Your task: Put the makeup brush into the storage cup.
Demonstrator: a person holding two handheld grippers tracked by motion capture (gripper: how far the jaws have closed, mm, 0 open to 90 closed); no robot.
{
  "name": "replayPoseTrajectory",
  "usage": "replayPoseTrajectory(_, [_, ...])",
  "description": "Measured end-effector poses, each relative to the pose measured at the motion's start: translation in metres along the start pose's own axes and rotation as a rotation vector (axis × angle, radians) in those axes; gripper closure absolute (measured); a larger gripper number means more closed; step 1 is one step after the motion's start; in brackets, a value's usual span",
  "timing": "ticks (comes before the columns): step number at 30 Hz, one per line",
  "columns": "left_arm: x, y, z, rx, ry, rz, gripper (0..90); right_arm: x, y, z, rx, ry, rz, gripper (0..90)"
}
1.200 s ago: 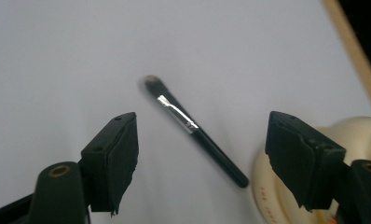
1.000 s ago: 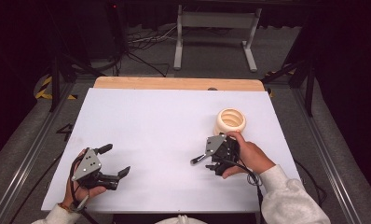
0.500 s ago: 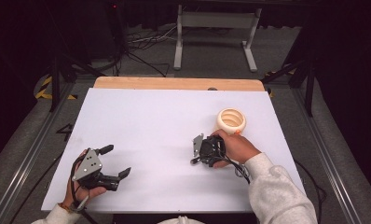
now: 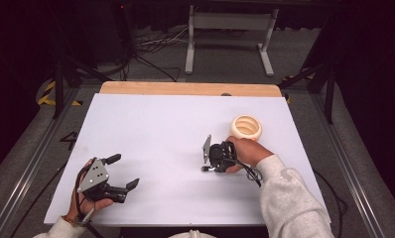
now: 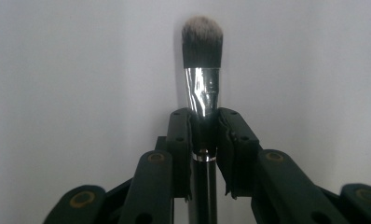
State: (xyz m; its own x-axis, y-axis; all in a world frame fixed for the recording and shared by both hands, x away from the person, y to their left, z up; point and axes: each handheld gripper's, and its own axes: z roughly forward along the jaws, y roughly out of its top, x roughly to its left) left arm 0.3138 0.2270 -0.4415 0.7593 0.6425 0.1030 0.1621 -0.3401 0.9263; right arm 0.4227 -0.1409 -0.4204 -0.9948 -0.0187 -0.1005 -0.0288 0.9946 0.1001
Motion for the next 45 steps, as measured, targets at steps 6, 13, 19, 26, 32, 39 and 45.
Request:
replayPoseTrajectory(6, [0.0, 0.0, -0.001, -0.001, 0.001, 0.004, 4.3, 0.004, -0.003, -0.001, -0.022, -0.027, -0.002, 77.1])
replayPoseTrajectory(13, [0.0, 0.001, -0.002, 0.0, 0.0, 0.002, 4.6, 0.012, -0.022, -0.005, -0.149, -0.109, 0.045, 80.0])
replayPoseTrajectory(19, [0.001, 0.001, -0.001, -0.003, 0.009, -0.002, 4.6, 0.021, -0.035, -0.015, -0.277, -0.209, 0.107, 80.1])
replayPoseTrajectory(26, [0.002, 0.001, -0.002, -0.005, 0.006, -0.012, 4.6, 0.029, -0.05, -0.042, -0.476, -0.301, 0.202, 80.1])
replayPoseTrajectory(32, [0.002, 0.001, -0.001, -0.005, 0.006, -0.015, 4.6, 0.036, -0.058, -0.058, -0.644, -0.364, 0.262, 80.1])
replayPoseTrajectory(39, [0.004, 0.001, -0.002, -0.017, 0.014, -0.025, 4.7, 0.042, -0.065, -0.076, -0.845, -0.44, 0.353, 80.1])
replayPoseTrajectory(45, [0.005, 0.001, -0.002, -0.023, 0.011, -0.028, 4.6, 0.039, -0.069, -0.085, -0.953, -0.501, 0.431, 80.1])
